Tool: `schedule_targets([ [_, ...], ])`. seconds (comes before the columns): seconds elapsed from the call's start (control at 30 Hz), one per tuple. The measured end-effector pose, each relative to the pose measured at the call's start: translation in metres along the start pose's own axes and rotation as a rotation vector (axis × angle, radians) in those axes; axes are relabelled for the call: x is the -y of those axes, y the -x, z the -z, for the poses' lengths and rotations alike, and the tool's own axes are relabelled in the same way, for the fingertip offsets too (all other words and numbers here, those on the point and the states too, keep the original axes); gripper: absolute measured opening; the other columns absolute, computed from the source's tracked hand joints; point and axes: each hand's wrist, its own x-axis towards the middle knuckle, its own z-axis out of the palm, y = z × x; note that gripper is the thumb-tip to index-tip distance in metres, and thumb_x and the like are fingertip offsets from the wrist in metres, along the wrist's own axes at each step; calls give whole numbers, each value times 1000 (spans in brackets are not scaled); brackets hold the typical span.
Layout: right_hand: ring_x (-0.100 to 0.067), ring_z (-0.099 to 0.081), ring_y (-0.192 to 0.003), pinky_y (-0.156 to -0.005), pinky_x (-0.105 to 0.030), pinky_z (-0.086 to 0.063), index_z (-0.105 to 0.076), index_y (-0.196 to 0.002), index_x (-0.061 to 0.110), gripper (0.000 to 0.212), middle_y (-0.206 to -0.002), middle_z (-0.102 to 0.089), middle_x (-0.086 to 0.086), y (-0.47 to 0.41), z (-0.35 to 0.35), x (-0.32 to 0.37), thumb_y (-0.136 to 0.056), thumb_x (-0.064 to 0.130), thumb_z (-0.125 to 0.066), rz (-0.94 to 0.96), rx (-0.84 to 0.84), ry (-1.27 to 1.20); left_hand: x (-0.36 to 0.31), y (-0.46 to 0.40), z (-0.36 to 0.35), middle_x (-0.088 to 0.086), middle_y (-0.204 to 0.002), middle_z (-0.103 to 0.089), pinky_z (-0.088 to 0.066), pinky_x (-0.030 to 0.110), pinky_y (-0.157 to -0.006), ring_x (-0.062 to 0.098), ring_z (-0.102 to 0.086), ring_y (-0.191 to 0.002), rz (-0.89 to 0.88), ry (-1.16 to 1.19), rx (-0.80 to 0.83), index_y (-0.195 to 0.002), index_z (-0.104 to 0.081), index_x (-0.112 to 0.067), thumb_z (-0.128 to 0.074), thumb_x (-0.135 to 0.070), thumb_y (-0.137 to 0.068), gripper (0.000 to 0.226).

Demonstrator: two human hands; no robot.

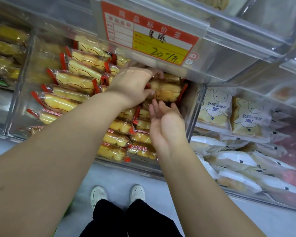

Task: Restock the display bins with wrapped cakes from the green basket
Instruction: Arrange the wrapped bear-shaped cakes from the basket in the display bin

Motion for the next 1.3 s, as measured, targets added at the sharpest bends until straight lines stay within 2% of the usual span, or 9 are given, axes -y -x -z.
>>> schedule_targets([
  [0.23,-30,-52,-121,-96,-35,-44,-33,-137,-6,44,-131,-49,-23,-4,-2,9,-94,-4,-43,-137,0,114,-15,-7,-7,17,-129,-53,-23,42,-109,36,-38,-127,273,-174,19,-128,-48,-12,-61,-38,-85,51],
  [0.37,-26,-60,-102,-88,-34,-51,-42,-126,-3,33,-115,-57,-20,21,13,11,-93,-5,-43,-160,102,199,-16,18,8,15,-128,-47,-35,40,-100,32,-42,-123,318,53,-71,-126,-50,-11,-65,-30,-83,50],
  [0.57,-7,-58,-59,-55,-18,-48,-61,-95,14,18,-70,-64,1,76,10,13,-89,0,-51,30,354,598,-15,112,37,-15,-101,-56,-32,0,-81,-5,-50,-94,341,480,-399,-102,-64,-27,-59,-20,-86,19],
  [0.7,-8,-54,-55,-53,-18,-45,-62,-88,13,20,-62,-62,2,114,-20,-25,-92,1,-46,-26,679,741,-8,181,48,-18,-88,-68,-44,9,-75,-4,-61,-83,584,810,-777,-89,-64,-40,-57,-16,-85,25],
  [0.9,-8,-52,-52,-52,-16,-44,-61,-85,15,20,-61,-61,2,134,-29,-142,-91,1,-47,-218,972,989,33,306,20,-15,-81,-69,-47,15,-75,2,-62,-80,1047,949,-1192,-84,-66,-32,-61,-11,-85,21],
  [1.03,-10,-51,-54,-52,-16,-42,-60,-89,14,15,-68,-59,-2,113,9,-239,-91,4,-49,-420,1061,1325,66,393,-33,1,-85,-67,-48,17,-71,11,-62,-78,1397,959,-1196,-87,-63,-19,-57,-1,-88,19],
  [1.1,-12,-49,-58,-51,-16,-40,-59,-92,12,11,-72,-57,-5,90,37,-286,-92,5,-49,-482,1065,1549,83,429,-68,8,-86,-64,-43,6,-64,-4,-60,-69,1524,963,-1115,-93,-63,-7,-56,2,-88,13],
  [1.2,-13,-46,-57,-45,-12,-36,-55,-79,15,18,-70,-52,-6,43,81,-352,-93,6,-48,-523,1057,1837,112,471,-127,5,-78,-60,-39,1,-59,-13,-54,-56,1644,962,-966,-99,-63,4,-55,5,-87,14],
  [1.3,-16,-45,-55,-45,-17,-35,-52,-70,17,25,-69,-51,-8,-14,117,-411,-90,2,-49,-430,1170,2109,149,502,-190,-4,-71,-56,-39,7,-60,-2,-52,-61,1713,981,-790,-100,-65,-3,-57,-1,-87,15],
])
